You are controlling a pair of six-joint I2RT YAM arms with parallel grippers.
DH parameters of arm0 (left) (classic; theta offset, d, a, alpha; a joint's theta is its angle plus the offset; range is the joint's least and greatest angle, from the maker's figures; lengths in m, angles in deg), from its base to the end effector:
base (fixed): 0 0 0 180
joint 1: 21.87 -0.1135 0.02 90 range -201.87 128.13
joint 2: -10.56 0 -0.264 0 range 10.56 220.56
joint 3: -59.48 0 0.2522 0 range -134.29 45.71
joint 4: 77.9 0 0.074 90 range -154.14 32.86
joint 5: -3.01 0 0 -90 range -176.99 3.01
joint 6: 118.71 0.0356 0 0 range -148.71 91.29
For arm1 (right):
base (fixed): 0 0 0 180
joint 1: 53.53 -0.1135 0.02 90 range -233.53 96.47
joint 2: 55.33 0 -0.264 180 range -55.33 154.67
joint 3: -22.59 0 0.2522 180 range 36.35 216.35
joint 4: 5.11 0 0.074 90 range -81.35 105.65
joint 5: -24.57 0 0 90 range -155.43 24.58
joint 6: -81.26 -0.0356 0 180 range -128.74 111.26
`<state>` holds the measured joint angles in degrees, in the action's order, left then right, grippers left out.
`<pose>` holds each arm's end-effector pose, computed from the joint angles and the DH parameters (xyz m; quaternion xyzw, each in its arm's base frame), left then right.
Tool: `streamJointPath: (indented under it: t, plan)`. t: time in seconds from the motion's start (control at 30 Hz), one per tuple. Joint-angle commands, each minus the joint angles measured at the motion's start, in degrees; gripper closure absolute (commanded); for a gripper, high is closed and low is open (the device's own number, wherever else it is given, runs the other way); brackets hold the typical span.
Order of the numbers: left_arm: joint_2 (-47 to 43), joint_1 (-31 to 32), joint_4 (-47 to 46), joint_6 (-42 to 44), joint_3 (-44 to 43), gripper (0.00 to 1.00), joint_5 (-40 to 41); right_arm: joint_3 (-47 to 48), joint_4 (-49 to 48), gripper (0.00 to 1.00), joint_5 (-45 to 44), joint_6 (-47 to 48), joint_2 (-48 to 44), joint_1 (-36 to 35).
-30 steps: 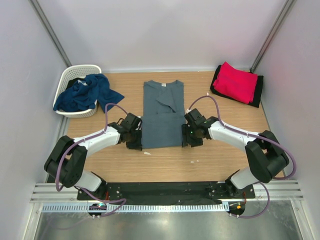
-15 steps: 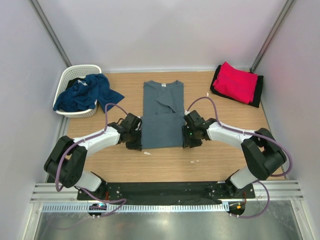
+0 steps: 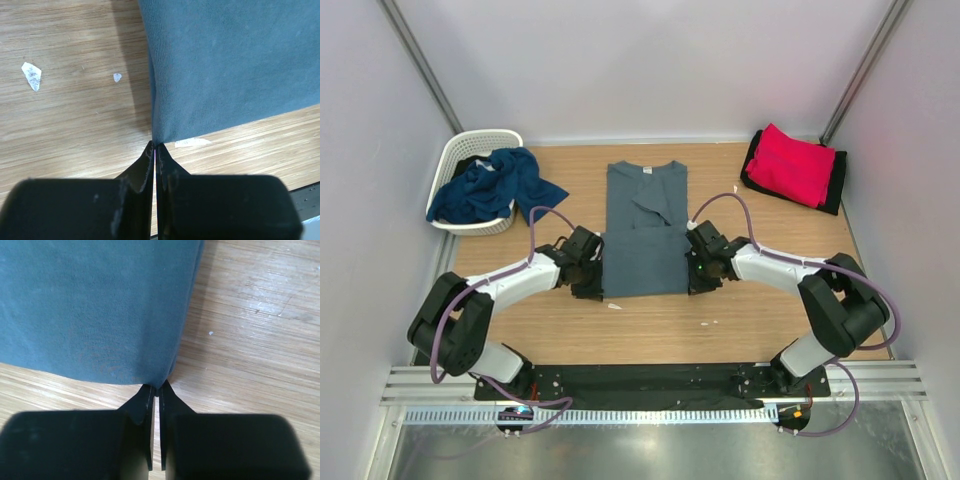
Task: Fold and stack the t-shirts
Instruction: Fold the tshirt
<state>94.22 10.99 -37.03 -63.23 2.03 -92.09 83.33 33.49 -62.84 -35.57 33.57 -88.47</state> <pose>0.2165 -0.1436 0.1637 -0.0053 0.9791 -0.1464 0.1410 0.2290 0.1620 0.1578 -0.0738 0.9765 0.1224 0.1615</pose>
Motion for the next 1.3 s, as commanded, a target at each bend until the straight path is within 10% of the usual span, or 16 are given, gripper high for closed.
streamJointPath:
  t: [0.0, 0.77, 1.27]
  plan:
    - [-2.97, -0.25, 1.80, -0.72, -0.79, 1.00, 1.32, -1.62, -1.29, 0.99, -0.31, 0.03, 0.31, -0.48]
    - [-24.94, 13.81, 29.92, -14.35, -10.79, 1.00, 15.64, -4.02, 18.30, 0.99, -1.44, -22.30, -29.04, -14.02]
    - [-13.18, 4.86, 18.27, 0.06, -26.98, 1.00, 20.58, 19.71, 25.87, 0.99, -15.07, -12.04, -18.17, -8.32]
